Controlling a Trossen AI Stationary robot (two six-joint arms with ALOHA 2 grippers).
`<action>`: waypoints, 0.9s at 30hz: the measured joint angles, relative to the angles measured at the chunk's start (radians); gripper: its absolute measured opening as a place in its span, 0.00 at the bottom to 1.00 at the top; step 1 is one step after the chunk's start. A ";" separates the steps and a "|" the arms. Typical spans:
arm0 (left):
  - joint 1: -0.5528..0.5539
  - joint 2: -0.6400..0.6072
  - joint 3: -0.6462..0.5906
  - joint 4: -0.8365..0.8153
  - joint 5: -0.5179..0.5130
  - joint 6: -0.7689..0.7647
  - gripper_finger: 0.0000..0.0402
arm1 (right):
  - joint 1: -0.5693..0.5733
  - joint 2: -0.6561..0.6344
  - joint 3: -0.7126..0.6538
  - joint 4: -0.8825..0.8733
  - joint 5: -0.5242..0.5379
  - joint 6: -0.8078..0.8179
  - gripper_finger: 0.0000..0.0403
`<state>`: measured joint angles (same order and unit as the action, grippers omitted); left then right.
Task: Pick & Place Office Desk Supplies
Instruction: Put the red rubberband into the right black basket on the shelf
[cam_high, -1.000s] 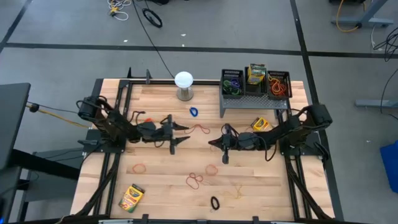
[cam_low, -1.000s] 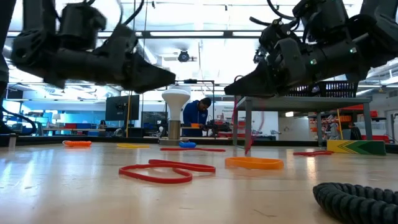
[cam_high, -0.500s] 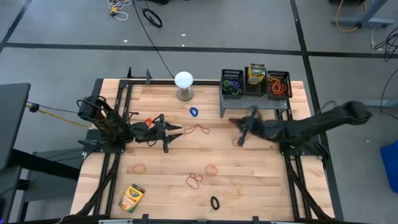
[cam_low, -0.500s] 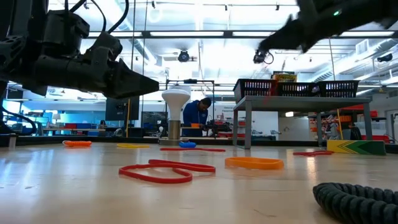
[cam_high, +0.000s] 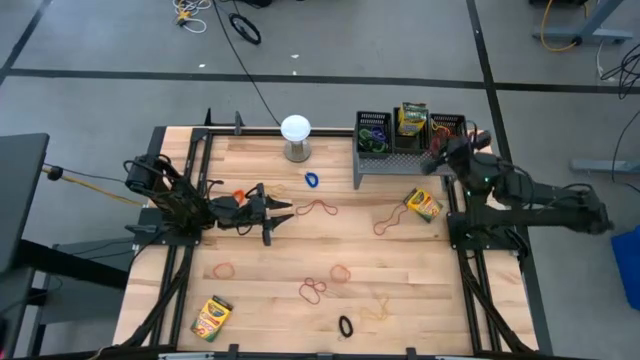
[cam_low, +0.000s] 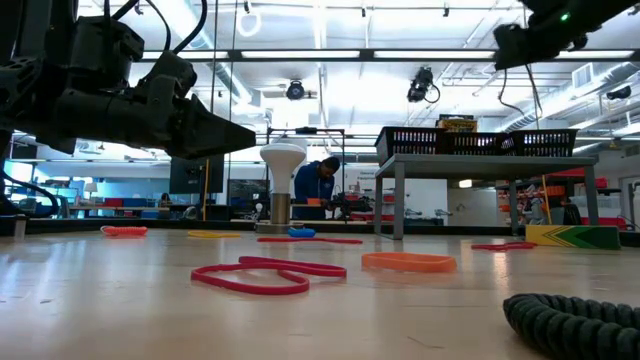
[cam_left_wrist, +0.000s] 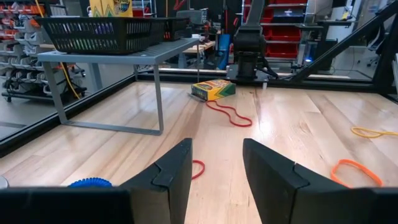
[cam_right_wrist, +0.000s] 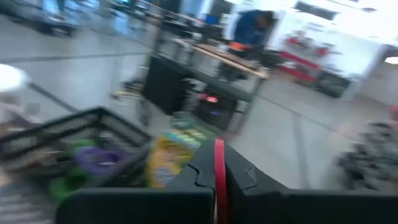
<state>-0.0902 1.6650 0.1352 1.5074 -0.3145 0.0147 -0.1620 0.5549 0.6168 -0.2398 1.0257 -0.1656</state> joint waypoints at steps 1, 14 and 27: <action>0.000 0.000 0.000 0.000 0.000 0.000 0.37 | -0.040 0.007 0.001 0.015 -0.002 -0.025 0.00; 0.000 0.001 0.000 -0.001 0.000 0.000 0.37 | -0.551 0.243 0.001 0.097 -0.162 -0.113 0.00; 0.000 0.001 0.000 -0.001 0.000 0.000 0.37 | -0.579 0.362 0.018 0.060 -0.104 -0.054 0.30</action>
<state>-0.0902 1.6657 0.1352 1.5063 -0.3141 0.0146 -0.7411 0.9173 0.6348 -0.1797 0.9216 -0.2200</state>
